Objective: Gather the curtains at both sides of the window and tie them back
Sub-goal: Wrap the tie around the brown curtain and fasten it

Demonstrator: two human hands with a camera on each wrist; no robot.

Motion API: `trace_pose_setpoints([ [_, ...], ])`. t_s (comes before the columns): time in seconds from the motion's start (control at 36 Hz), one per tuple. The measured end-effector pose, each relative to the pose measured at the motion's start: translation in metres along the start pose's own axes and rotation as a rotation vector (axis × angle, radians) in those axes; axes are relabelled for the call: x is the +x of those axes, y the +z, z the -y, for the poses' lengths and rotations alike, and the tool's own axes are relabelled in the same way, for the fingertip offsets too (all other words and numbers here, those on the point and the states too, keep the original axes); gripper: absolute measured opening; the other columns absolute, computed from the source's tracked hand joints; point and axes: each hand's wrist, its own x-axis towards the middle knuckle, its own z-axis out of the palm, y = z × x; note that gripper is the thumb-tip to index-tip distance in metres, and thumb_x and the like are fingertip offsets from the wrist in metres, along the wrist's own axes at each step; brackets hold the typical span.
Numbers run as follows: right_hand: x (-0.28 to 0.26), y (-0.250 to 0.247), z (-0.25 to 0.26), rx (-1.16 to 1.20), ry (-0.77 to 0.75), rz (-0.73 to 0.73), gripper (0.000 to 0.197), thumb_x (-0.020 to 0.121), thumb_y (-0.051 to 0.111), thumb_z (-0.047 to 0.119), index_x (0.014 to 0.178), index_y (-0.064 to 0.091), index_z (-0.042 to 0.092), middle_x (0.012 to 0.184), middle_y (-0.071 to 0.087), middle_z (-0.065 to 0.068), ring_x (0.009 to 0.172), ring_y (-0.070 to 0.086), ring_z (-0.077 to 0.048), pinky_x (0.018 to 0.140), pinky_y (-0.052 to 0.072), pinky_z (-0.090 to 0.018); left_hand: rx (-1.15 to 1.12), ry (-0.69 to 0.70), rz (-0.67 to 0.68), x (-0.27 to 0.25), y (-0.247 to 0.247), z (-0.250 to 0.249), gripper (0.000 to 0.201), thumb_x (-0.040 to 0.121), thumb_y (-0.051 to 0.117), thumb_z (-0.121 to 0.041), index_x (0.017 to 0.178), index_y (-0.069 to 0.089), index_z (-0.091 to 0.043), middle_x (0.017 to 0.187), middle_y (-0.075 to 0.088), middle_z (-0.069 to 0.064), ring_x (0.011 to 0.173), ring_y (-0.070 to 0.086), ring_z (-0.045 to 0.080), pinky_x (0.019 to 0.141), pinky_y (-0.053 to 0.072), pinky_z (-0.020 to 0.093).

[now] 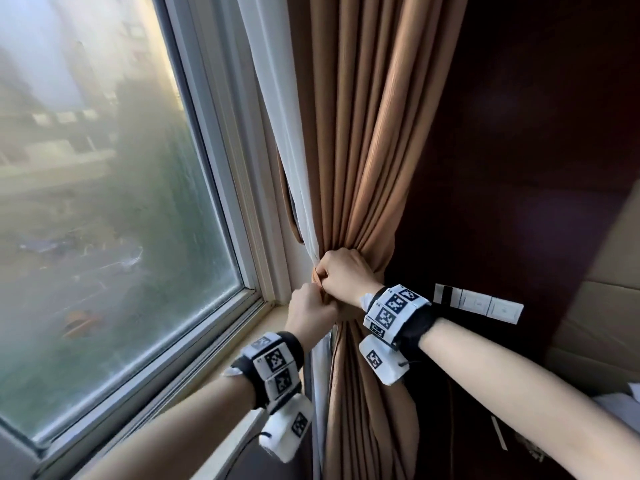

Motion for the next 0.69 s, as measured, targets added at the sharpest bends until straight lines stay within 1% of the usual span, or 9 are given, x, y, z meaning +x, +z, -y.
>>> trace_pose_setpoints([
  [0.11,0.000,-0.001,-0.004,0.011,-0.037,0.034,0.015,0.075,0.055,0.004,0.069,0.067,0.010,0.080,0.070,-0.010,0.087,0.062,-0.033,0.074,0.043,-0.030,-0.067,-0.034,-0.142,-0.005,0.010,-0.001,0.031,0.075,0.057,-0.012,0.051,0.037,-0.012,0.050,0.048,0.005,0.054,0.044,0.028,0.050,0.030,0.030],
  [0.17,-0.001,-0.004,-0.008,0.032,-0.061,0.056,0.016,0.077,0.054,0.004,0.071,0.068,0.009,0.081,0.070,-0.012,0.088,0.062,-0.033,0.070,0.039,-0.027,0.035,0.041,-0.189,-0.007,0.010,0.000,0.029,0.078,0.056,-0.015,0.054,0.039,-0.016,0.057,0.048,0.004,0.066,0.047,0.028,0.056,0.032,0.032],
  [0.22,-0.002,-0.008,-0.012,0.048,-0.076,0.074,0.018,0.079,0.053,0.002,0.075,0.070,0.009,0.083,0.071,-0.012,0.090,0.062,-0.032,0.069,0.037,-0.025,0.211,0.133,-0.234,-0.005,0.007,0.001,0.015,0.079,0.054,-0.023,0.066,0.055,-0.015,0.080,0.051,0.003,0.086,0.043,0.027,0.069,0.033,0.034],
  [0.31,-0.002,-0.013,-0.019,0.078,-0.056,0.103,0.023,0.081,0.053,0.004,0.085,0.073,0.014,0.089,0.072,-0.011,0.096,0.064,-0.031,0.071,0.038,-0.022,0.347,0.312,-0.179,0.000,-0.001,0.002,0.024,0.081,0.052,-0.030,0.090,0.069,-0.015,0.119,0.044,0.004,0.112,0.030,0.023,0.089,0.030,0.037],
  [0.39,-0.003,-0.015,-0.025,0.099,-0.024,0.141,0.020,0.080,0.055,0.006,0.082,0.072,0.015,0.089,0.072,-0.012,0.096,0.064,-0.031,0.070,0.036,-0.021,0.391,0.561,-0.070,0.004,-0.008,0.010,0.023,0.088,0.057,-0.028,0.090,0.071,-0.011,0.137,0.039,0.008,0.124,0.026,0.023,0.101,0.030,0.042],
  [0.44,-0.002,-0.015,-0.027,0.122,0.002,0.146,0.016,0.079,0.058,0.010,0.080,0.072,0.015,0.087,0.072,-0.011,0.095,0.065,-0.031,0.069,0.036,-0.021,0.397,0.648,-0.019,0.011,-0.010,0.018,0.028,0.091,0.052,-0.030,0.086,0.071,-0.010,0.136,0.039,0.008,0.123,0.034,0.027,0.098,0.037,0.047],
  [0.53,-0.003,-0.015,-0.027,0.152,0.025,0.136,0.015,0.079,0.061,0.012,0.084,0.075,0.016,0.087,0.073,-0.009,0.093,0.067,-0.026,0.068,0.035,-0.019,0.334,0.703,0.022,0.019,-0.017,0.023,0.039,0.095,0.047,-0.039,0.080,0.070,-0.011,0.129,0.041,0.006,0.116,0.046,0.026,0.093,0.043,0.043],
  [0.64,-0.008,-0.015,-0.031,0.184,0.023,0.137,0.015,0.080,0.062,0.013,0.086,0.075,0.017,0.084,0.073,-0.007,0.090,0.067,-0.022,0.067,0.035,-0.019,0.395,0.780,-0.004,0.022,-0.030,0.015,0.041,0.096,0.044,-0.044,0.077,0.069,-0.017,0.112,0.051,0.001,0.099,0.052,0.021,0.084,0.040,0.039],
  [0.69,-0.009,-0.013,-0.034,0.196,0.022,0.128,0.015,0.080,0.061,0.013,0.086,0.075,0.017,0.083,0.072,-0.009,0.090,0.067,-0.024,0.066,0.035,-0.020,0.466,0.786,-0.024,0.026,-0.035,0.010,0.042,0.095,0.042,-0.047,0.078,0.070,-0.021,0.103,0.054,-0.001,0.100,0.051,0.020,0.082,0.035,0.036],
])
